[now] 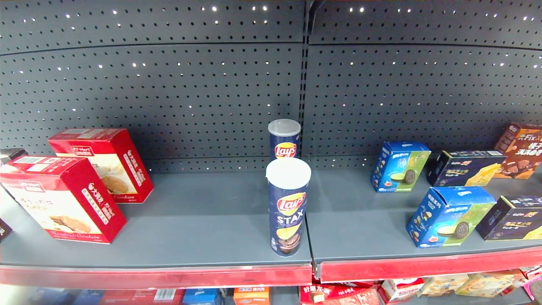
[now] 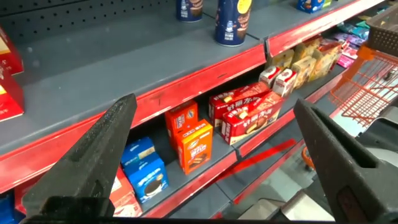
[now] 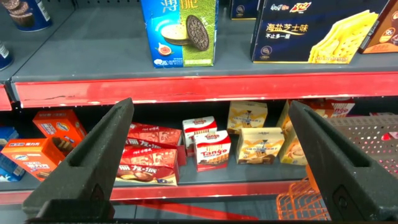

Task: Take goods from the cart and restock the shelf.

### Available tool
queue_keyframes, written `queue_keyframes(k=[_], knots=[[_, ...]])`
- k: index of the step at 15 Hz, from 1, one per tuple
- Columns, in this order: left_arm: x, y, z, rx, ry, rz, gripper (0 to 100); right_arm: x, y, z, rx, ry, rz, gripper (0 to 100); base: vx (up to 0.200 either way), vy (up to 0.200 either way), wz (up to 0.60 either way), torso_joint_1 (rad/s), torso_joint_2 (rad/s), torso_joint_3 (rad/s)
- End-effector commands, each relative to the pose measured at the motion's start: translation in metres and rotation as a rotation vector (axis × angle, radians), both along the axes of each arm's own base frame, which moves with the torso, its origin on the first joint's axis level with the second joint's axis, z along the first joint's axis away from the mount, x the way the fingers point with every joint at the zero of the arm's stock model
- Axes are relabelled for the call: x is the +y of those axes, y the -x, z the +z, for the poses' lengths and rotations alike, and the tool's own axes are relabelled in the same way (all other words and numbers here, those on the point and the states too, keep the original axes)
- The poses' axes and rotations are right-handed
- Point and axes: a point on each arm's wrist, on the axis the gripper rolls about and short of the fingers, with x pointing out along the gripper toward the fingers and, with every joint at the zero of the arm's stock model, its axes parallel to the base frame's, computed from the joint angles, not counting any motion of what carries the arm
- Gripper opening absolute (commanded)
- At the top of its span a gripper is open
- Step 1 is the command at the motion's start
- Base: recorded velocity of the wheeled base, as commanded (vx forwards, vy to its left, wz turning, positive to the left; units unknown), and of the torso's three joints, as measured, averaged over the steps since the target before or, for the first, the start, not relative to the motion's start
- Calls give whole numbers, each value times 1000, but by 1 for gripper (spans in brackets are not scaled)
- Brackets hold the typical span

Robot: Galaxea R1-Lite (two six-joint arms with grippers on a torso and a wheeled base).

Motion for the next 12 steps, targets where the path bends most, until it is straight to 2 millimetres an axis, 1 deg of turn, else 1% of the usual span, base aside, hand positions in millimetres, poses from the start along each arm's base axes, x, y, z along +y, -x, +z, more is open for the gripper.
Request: queue_keyframes(k=[1,12], knots=[[0,0,0,2,-3,1,100,0,0,0,1,0,0,100,0,0,0,0,0,0],[0,0,0,2,-3,1,100,0,0,0,3,2,0,100,0,0,0,0,0,0]])
